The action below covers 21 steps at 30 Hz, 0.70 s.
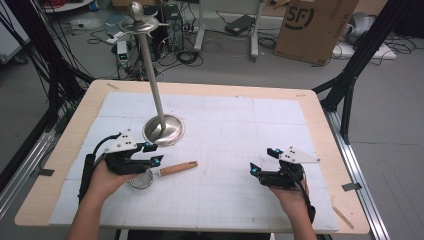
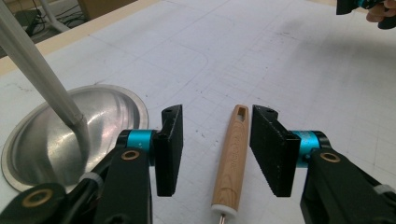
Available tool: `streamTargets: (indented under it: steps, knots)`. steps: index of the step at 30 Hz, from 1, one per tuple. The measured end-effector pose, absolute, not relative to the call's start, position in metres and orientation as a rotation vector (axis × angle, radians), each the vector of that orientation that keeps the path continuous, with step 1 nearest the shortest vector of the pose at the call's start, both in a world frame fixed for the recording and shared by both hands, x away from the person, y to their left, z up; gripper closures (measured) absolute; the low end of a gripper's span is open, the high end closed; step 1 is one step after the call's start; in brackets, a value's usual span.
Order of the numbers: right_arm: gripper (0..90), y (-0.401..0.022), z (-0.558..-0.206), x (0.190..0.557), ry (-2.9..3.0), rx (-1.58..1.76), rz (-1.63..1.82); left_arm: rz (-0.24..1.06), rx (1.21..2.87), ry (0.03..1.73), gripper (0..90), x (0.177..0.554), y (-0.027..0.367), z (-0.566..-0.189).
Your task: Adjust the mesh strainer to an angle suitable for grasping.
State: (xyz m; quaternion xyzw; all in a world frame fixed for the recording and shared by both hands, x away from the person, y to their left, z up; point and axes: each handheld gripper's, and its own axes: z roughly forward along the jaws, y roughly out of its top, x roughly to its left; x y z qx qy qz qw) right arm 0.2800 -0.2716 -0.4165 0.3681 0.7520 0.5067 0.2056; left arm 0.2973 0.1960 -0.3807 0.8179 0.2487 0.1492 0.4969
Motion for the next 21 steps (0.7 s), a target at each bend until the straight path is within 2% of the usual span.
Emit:
streamTargets:
  steps: [3,16,21]
  knots:
    - [14.7,-0.272,-0.417,0.28,2.097,1.033,1.407,0.364,1.975,0.606,51.9,0.297,0.2,-0.382]
    - [14.7,-0.272,-0.42,0.281,2.106,1.039,1.406,0.377,1.978,0.651,33.7,0.3,0.202,-0.39]
    - [14.7,-0.271,-0.42,0.281,2.111,1.035,1.406,0.373,1.981,0.661,31.3,0.3,0.201,-0.392]
